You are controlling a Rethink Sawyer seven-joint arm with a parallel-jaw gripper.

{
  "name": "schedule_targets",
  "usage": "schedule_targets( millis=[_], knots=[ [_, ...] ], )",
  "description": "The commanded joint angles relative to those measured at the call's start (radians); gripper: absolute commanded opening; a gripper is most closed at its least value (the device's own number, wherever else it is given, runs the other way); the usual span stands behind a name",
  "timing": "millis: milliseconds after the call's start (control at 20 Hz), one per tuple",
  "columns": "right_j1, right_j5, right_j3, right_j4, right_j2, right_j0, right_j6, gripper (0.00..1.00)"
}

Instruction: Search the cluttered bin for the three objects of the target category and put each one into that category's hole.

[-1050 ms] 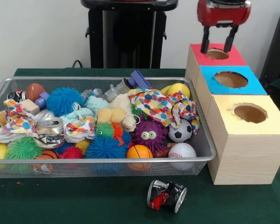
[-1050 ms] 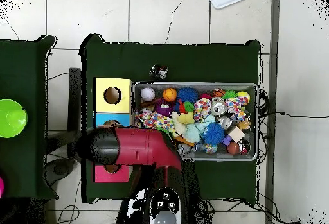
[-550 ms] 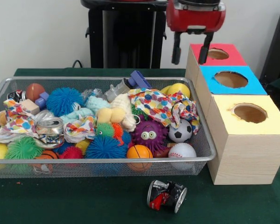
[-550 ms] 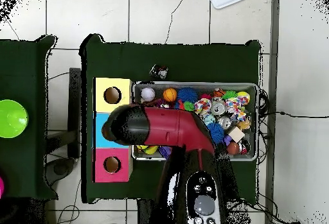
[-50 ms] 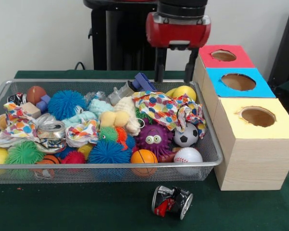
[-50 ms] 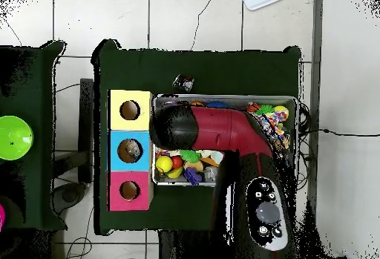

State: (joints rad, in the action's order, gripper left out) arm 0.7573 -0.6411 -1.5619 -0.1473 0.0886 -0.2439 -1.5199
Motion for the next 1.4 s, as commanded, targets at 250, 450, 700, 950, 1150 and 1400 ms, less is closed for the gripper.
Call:
schedule_targets(
  millis=[250,450,700,950,1150,1400],
  knots=[
    [-0.079,-0.095,0.067,-0.164,0.167,-0.12,0.262,1.0],
    [-0.071,-0.125,0.056,-0.209,0.183,-0.168,0.29,1.0],
    [-0.048,-0.119,0.005,-0.261,0.216,-0.243,0.326,1.0],
    [0.009,-0.128,-0.076,-0.29,0.266,-0.316,0.351,1.0],
    [0.028,-0.11,-0.129,-0.319,0.299,-0.356,0.341,1.0],
    [0.026,-0.064,-0.178,-0.368,0.315,-0.376,0.288,1.0]
  ],
)
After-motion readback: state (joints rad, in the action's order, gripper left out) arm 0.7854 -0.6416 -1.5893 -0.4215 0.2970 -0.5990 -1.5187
